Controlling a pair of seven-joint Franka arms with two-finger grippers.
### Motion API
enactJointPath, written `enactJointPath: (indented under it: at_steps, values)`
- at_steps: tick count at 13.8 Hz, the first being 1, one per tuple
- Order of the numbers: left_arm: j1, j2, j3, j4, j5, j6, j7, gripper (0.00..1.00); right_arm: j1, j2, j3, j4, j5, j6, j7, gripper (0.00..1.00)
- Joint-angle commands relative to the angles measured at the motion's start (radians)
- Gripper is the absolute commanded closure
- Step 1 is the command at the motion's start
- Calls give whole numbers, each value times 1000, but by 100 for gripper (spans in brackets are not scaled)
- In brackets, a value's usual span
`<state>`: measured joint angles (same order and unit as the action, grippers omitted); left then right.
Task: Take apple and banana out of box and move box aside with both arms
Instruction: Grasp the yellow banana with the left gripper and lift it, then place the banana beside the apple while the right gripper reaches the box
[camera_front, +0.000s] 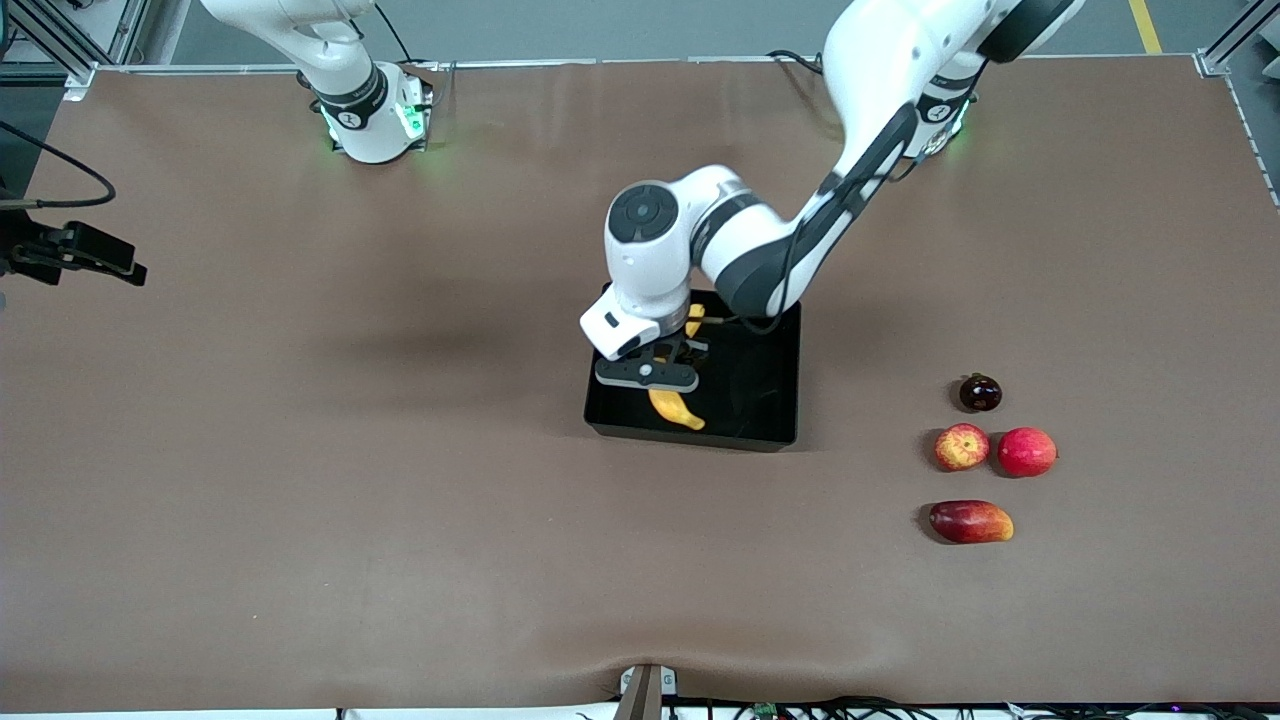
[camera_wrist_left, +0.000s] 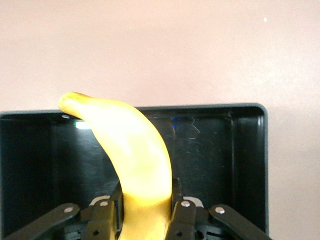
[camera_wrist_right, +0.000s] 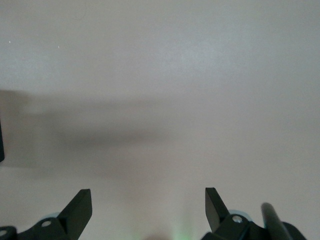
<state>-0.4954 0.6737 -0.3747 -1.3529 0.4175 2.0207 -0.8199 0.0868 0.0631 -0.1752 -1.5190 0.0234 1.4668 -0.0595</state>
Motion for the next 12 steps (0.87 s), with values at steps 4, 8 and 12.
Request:
enactJointPath:
  at_steps: [4,8,12]
  values:
    - [228,-167,0,-78,-224,-60,335,100,91,55,17,-15,78,-46,10,0]
    - [369,-187,0,-167,-223,-83,533,100,221,139,17,-13,179,-34,23,0]
    - [492,-169,2,-242,-217,-27,717,100,374,228,17,-15,227,133,278,0]
